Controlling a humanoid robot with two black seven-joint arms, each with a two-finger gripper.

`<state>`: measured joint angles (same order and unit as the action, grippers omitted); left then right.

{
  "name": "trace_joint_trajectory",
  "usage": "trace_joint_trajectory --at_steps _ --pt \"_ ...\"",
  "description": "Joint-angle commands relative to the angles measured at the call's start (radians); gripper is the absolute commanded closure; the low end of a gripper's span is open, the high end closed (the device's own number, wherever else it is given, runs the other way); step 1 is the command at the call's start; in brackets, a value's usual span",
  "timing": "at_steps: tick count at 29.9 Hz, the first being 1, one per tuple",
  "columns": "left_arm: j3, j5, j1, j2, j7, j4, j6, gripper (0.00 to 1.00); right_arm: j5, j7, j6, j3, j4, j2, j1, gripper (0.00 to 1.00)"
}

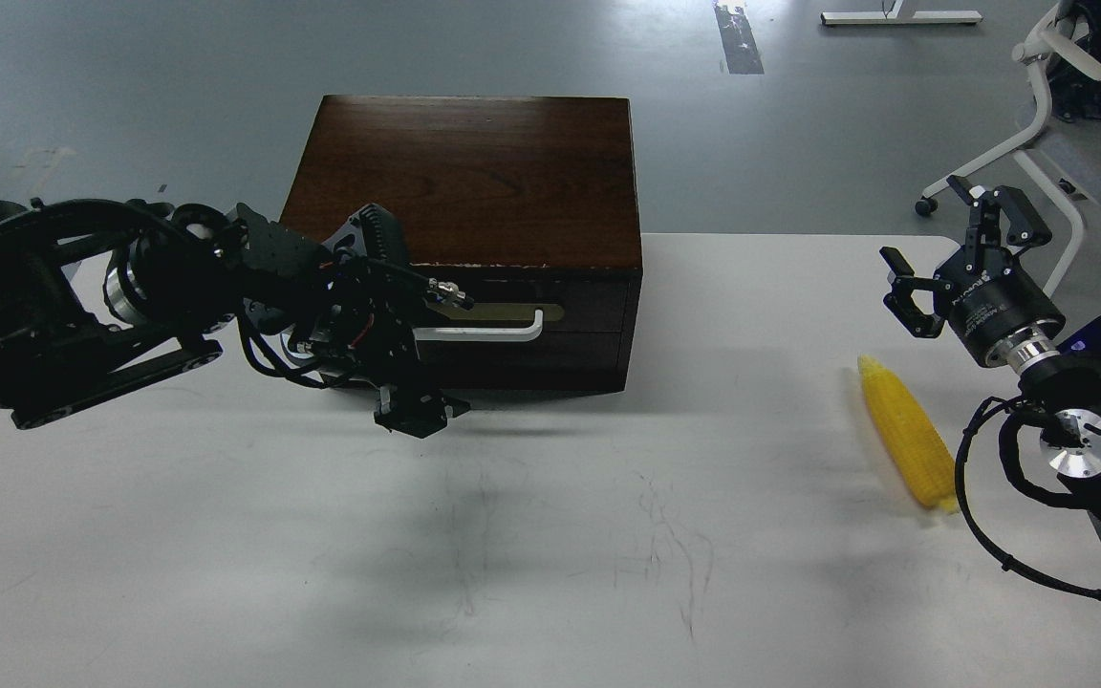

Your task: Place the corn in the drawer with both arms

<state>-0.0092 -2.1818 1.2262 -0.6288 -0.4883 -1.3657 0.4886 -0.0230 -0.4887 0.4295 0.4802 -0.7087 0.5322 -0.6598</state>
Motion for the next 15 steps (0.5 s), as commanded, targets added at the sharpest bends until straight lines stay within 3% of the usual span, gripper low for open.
trace_joint_trajectory --at_steps 1,15 --pt "0.000 0.000 -0.001 0.003 0.000 -0.019 0.000 0.02 0.000 0.000 0.000 0.000 0.000 -0.001 0.000 0.00" --pt "0.035 0.000 0.012 -0.002 0.000 -0.099 0.000 0.02 0.000 0.000 0.000 0.000 0.000 -0.001 0.000 0.00"
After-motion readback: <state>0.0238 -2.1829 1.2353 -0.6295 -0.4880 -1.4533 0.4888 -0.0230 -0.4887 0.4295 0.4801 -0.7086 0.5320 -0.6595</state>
